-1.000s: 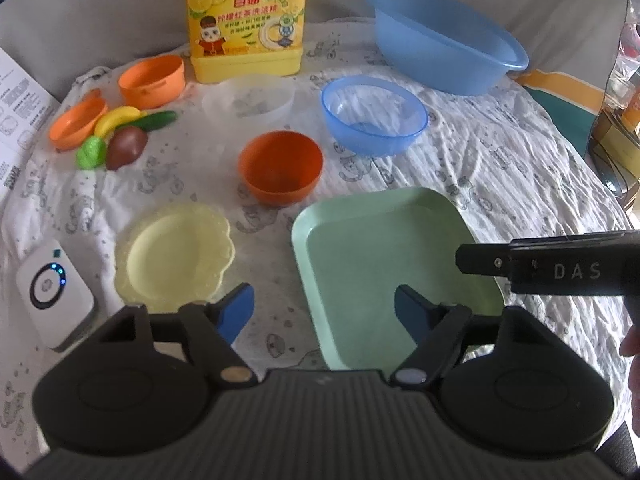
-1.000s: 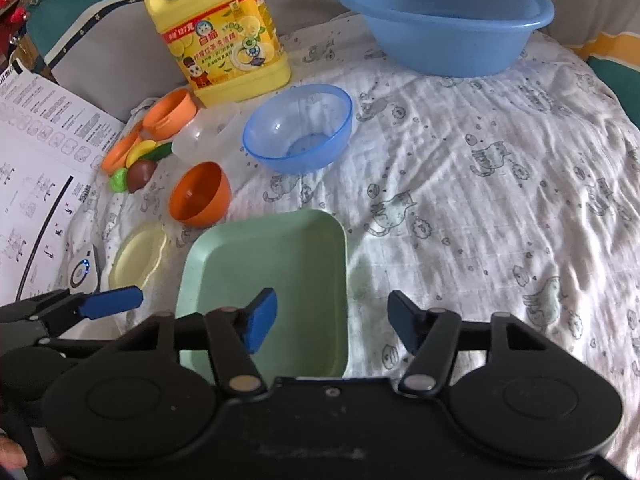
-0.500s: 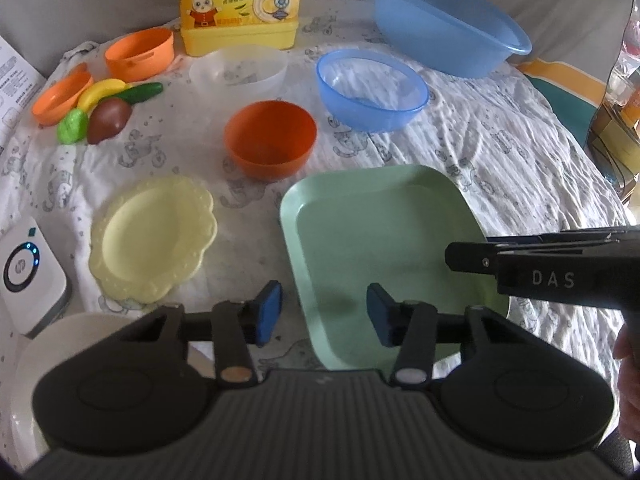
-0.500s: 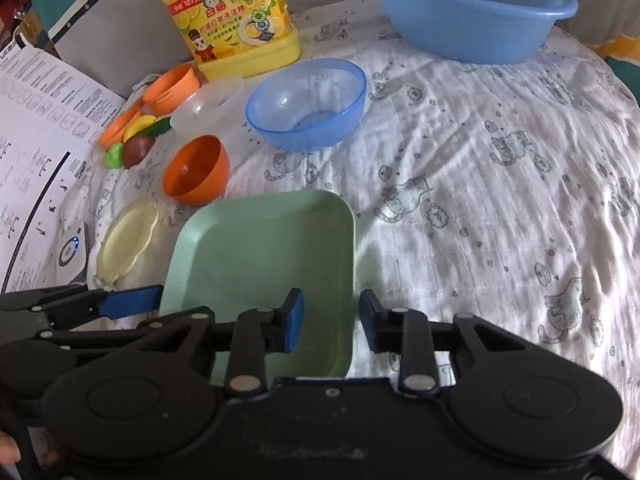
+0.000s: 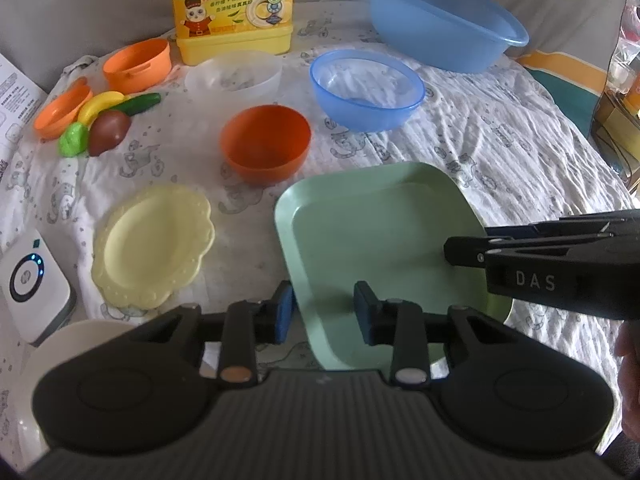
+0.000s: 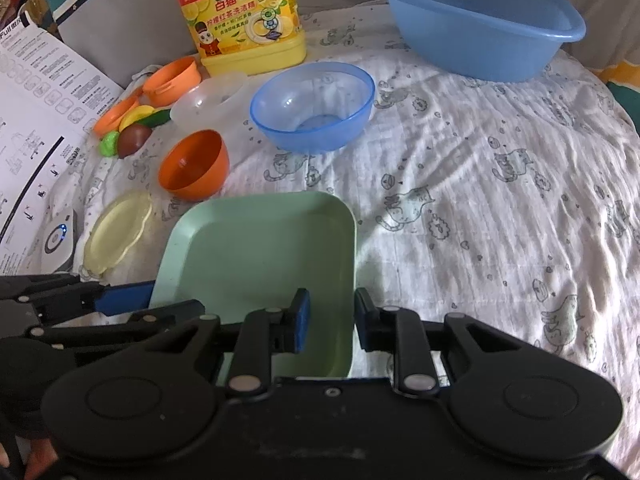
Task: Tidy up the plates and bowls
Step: 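Lift the green plate, lower it into the white plate, open the right gripper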
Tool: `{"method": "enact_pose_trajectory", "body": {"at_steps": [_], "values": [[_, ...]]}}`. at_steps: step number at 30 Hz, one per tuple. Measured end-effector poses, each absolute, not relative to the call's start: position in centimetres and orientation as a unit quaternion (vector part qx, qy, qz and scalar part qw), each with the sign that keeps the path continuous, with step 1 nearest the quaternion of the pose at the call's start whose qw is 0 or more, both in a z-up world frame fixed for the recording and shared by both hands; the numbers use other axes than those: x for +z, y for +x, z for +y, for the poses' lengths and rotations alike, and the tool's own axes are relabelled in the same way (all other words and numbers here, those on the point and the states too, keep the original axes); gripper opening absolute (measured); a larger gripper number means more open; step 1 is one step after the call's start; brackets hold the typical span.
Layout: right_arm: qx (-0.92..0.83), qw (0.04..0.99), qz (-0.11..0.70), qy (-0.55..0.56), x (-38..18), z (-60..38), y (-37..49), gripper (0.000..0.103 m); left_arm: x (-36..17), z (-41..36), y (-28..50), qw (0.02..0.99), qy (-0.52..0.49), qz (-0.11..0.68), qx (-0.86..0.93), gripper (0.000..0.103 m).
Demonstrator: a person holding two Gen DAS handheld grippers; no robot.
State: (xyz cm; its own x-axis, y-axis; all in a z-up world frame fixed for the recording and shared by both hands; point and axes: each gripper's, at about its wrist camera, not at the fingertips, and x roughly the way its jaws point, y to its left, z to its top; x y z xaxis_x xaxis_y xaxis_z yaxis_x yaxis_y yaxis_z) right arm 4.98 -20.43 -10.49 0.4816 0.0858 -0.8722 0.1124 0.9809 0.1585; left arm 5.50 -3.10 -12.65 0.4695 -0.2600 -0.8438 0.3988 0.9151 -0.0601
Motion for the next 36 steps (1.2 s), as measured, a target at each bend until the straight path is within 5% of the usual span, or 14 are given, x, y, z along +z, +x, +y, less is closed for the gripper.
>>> {"method": "enact_pose_trajectory", "body": {"at_steps": [16,36], "values": [[0.0,0.861,0.498,0.105,-5.2,-19.1,1.5,0.024,-7.2,-1.7,2.4,0.872,0.082,0.443,-0.191,0.031],[0.102,0.862,0.491,0.08,-0.7,-9.1,-0.5,0.024,-1.9,9.3,-2.1,0.901,0.043,0.413,-0.127,0.031]]}}
